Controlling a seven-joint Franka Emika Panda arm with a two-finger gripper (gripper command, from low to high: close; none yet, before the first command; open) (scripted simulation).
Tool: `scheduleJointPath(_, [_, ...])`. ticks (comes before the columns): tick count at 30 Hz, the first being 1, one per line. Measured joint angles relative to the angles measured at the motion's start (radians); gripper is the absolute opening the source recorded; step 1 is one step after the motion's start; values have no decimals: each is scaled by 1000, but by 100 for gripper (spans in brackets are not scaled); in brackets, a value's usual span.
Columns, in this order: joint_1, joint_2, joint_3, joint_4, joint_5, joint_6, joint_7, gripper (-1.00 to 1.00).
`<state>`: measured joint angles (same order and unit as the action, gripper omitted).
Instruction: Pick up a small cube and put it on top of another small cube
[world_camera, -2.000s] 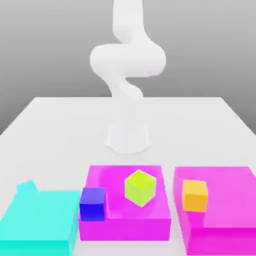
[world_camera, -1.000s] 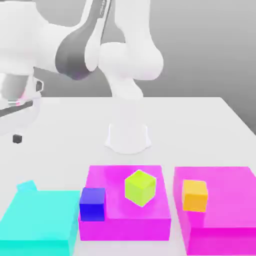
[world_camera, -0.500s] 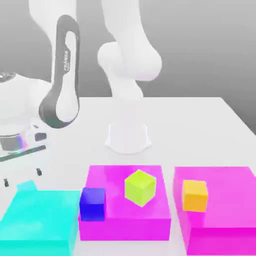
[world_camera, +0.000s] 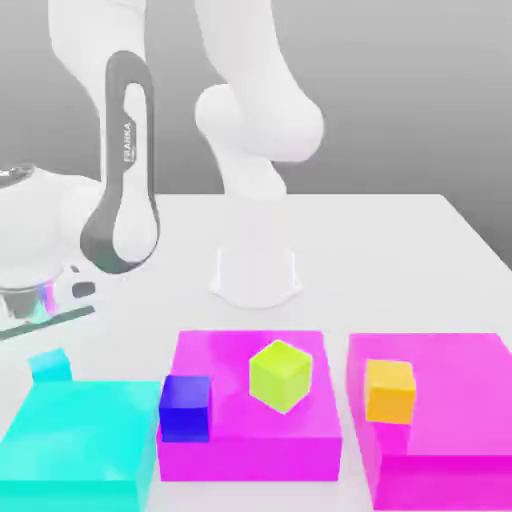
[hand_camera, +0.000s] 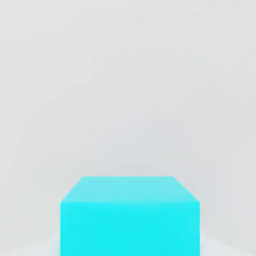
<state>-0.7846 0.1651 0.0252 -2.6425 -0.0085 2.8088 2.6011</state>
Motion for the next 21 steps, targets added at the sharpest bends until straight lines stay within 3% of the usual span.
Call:
scheduleJointPath(11, [174,-189,105,71,103,-271,-343,-100])
scheduleJointPath(21, [337,-303,175,97,102,-400,-757,-100])
